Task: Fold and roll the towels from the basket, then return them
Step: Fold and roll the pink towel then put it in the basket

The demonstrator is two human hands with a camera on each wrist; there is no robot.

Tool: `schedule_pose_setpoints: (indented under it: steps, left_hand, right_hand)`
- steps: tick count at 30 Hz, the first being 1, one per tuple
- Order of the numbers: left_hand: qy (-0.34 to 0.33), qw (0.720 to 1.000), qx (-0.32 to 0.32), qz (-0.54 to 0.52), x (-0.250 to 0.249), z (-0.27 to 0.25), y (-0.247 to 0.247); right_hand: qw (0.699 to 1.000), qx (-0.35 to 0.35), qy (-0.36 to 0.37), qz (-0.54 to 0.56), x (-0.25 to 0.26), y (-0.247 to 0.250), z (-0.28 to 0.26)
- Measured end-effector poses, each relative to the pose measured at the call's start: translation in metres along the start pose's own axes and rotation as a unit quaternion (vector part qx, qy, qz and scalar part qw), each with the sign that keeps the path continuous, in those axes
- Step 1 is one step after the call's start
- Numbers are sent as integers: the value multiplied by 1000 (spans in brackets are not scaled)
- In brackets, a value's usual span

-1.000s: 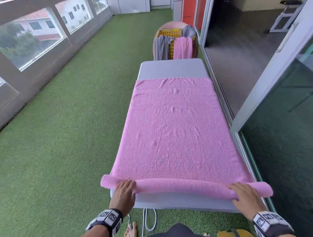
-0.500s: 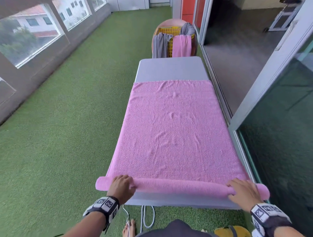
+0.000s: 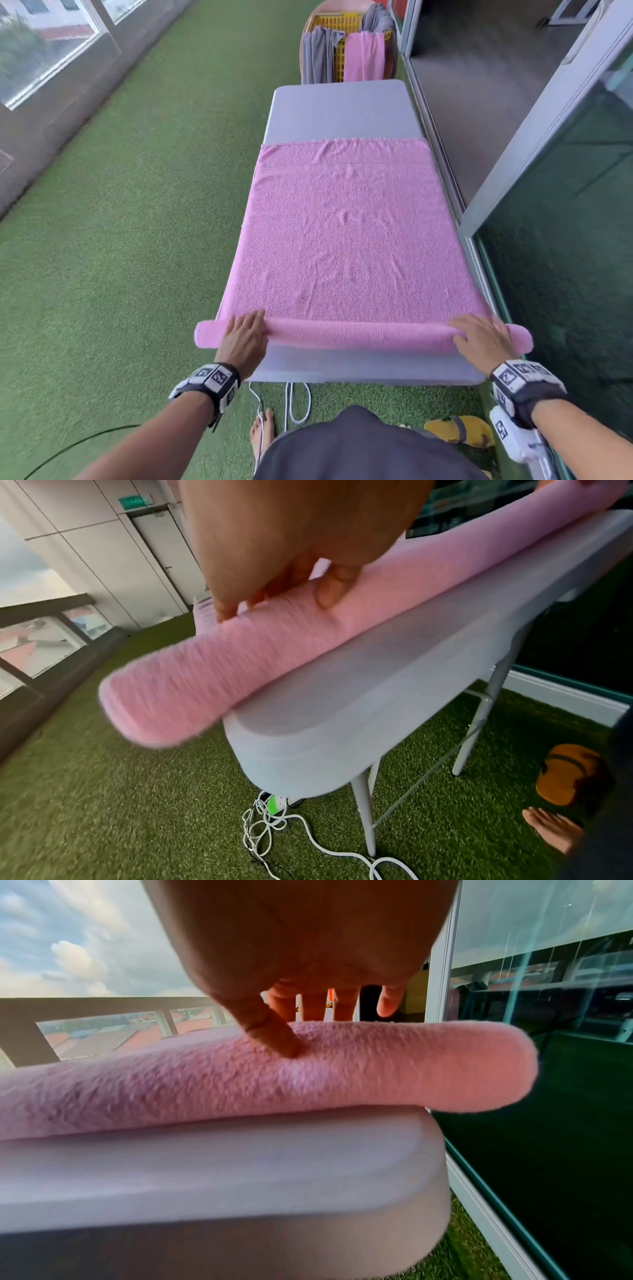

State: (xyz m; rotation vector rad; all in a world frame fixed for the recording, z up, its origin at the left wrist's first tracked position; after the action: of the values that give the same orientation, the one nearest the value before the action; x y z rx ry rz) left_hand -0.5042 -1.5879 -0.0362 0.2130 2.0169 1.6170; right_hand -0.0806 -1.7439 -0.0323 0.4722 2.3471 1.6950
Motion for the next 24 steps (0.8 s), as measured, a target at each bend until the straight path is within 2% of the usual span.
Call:
schedule_pose_setpoints:
  steps: [2, 5, 8, 11, 15, 17, 19, 22, 24]
  left_hand:
    - [10, 1000, 10, 1, 5, -1, -5]
    - [-14, 1000, 17, -13, -2, -16, -12]
    - [-19, 1000, 3, -14, -3, -29, -11]
    - [-22, 999, 31, -1, 0, -27, -13]
    - [17, 1000, -20, 9, 4, -5, 10]
    - [24, 999, -28, 9, -2, 0, 13]
    - [20, 999, -32, 3, -10, -4, 11]
    - [4, 998, -67, -9, -12, -16, 5]
    - [-17, 997, -68, -17, -13, -26, 3]
  right_hand:
    - [999, -20, 15, 47, 2, -2, -2]
    - [996, 12, 55, 70, 15, -21, -26]
    - [995, -11, 45, 90, 14, -26, -45]
    - [998, 0, 41, 45, 11, -25, -44]
    - [998, 43, 40, -10, 15, -17, -18]
    - [999, 25, 19, -5, 14, -11, -6]
    - [999, -29, 11, -16, 17, -2, -3]
    - [997, -71, 36, -2, 31, 0, -14]
    - [994, -95, 41, 22, 34, 0, -26]
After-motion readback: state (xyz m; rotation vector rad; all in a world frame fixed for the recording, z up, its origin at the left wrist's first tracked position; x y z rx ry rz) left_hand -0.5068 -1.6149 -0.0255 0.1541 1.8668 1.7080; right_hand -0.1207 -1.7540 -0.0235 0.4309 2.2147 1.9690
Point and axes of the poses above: each hand's wrist, its own z-axis towards the middle knuckle, its own y-axis out of the back of the hand, x = y × z, the point moved 10 cm from there along z, towards the middle knuckle, and after that the axes turned 5 degrees about -z, right-handed, at the moved point
